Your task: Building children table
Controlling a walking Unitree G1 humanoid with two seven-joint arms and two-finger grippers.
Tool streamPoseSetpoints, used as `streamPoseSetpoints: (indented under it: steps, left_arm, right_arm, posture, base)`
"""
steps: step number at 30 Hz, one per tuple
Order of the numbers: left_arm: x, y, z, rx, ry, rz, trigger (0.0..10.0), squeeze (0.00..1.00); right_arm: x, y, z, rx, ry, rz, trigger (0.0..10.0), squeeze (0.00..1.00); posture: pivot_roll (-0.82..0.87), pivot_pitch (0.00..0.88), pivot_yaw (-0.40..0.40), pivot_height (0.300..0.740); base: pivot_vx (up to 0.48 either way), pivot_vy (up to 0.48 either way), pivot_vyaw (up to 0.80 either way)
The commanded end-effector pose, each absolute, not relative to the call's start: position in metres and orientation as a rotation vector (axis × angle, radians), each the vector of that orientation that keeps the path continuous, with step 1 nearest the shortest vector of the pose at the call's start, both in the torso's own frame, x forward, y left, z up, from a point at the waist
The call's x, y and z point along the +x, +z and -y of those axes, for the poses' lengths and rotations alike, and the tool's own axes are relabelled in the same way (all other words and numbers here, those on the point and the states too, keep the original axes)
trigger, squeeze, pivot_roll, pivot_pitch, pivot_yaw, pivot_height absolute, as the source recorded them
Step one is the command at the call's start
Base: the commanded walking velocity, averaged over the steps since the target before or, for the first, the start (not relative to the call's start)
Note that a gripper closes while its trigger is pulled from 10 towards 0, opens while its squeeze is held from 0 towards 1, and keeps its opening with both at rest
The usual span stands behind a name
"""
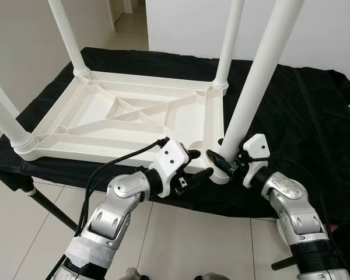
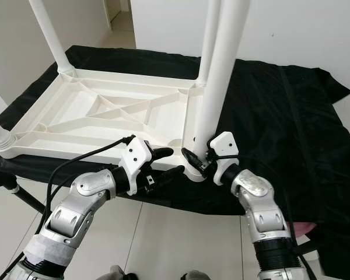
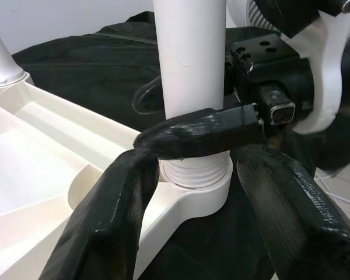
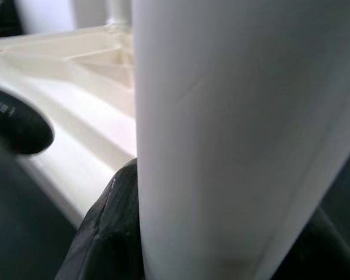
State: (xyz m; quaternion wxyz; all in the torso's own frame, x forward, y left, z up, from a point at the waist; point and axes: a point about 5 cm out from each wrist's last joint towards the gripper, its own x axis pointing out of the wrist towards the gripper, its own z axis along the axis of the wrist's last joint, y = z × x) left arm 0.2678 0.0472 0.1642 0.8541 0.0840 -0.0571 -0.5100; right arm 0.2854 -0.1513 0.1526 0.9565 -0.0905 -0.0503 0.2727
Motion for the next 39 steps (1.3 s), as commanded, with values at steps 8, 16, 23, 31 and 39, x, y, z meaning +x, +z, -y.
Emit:
streamPoseSetpoints:
  steps: [8,16,23,31,39]
  left_arm:
    - [0.270,0.165,-0.047,0.177,-1.034,0.123,10.0,0.00]
    - [0.271,0.167,-0.046,0.174,-1.031,0.129,10.0,0.00]
    - [0.272,0.169,-0.045,0.169,-1.028,0.132,10.0,0.00]
    - [0.274,0.171,-0.043,0.169,-1.029,0.144,10.0,0.00]
    - [0.276,0.175,-0.041,0.162,-1.020,0.159,10.0,0.00]
  right_arm:
    - [0.285,0.157,0.140,-0.132,0.319,0.103,10.0,0.00]
    - [0.283,0.158,0.132,-0.085,0.175,0.101,10.0,0.00]
    - [0.277,0.167,0.111,-0.019,0.180,0.131,10.0,1.00]
    - [0.272,0.177,0.105,-0.011,0.360,0.162,10.0,0.49]
    - [0.271,0.170,0.137,-0.173,0.628,0.100,10.0,0.00]
  posture:
    - [-0.16,0.072,0.042,0.740]
    - [-0.16,0.077,0.040,0.740]
    - [-0.16,0.081,0.046,0.740]
    - [-0.17,0.081,0.040,0.740]
    - [-0.16,0.077,0.036,0.740]
  base:
    - [0.000,0.000,0.00]
    - [0.000,0.000,0.00]
    - [0.000,0.000,0.00]
    - [0.000,0.000,0.00]
    - [0.000,0.000,0.00]
